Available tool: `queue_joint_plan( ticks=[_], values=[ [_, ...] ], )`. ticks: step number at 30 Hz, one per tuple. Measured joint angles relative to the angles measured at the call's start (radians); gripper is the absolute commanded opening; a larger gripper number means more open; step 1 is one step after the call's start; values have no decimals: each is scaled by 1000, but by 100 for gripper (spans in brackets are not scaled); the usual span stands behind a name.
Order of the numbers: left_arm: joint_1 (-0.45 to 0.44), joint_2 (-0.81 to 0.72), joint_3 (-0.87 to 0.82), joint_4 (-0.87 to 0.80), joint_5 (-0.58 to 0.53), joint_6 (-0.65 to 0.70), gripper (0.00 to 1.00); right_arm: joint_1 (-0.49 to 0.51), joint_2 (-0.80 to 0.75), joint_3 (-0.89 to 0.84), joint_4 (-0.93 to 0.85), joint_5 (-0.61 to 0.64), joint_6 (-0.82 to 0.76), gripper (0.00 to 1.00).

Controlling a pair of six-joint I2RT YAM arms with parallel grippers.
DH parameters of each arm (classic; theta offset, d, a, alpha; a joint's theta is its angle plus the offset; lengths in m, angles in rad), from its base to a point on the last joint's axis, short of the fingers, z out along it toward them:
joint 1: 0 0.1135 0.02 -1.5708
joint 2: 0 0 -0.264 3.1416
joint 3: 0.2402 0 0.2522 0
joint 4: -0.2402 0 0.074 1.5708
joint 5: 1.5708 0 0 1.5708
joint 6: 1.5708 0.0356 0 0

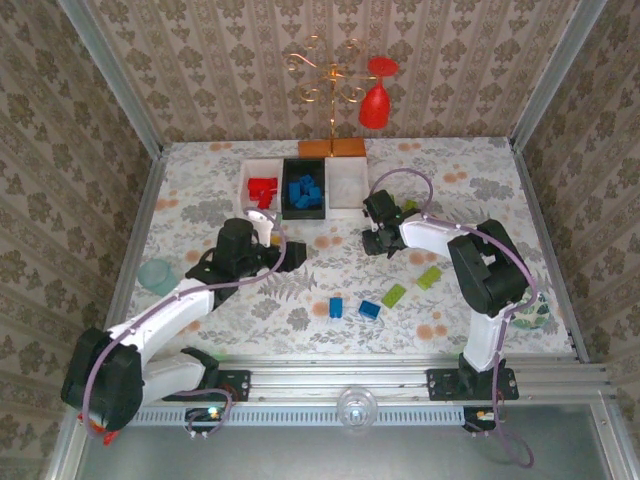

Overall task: Sort the legos into containers by color
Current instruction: Pick up the lego from the center of the table, then place the lego in the container.

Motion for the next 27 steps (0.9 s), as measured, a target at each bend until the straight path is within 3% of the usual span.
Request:
queue_joint_plan(
  ticks=[6,10,21,27],
  values=[
    [13,-19,-3,0,-7,0,89,0,-115,-66,122,-147,57,34],
    [14,-19,-8,1,-10,0,89,0,-113,1,206,-168,104,35],
    [19,-34,-11,0,-10,0,89,-14,210,457,232,-109,148,43],
    [20,-53,-11,-4,-10,0,89,-40,295,550,193,-81,158,54]
  ],
)
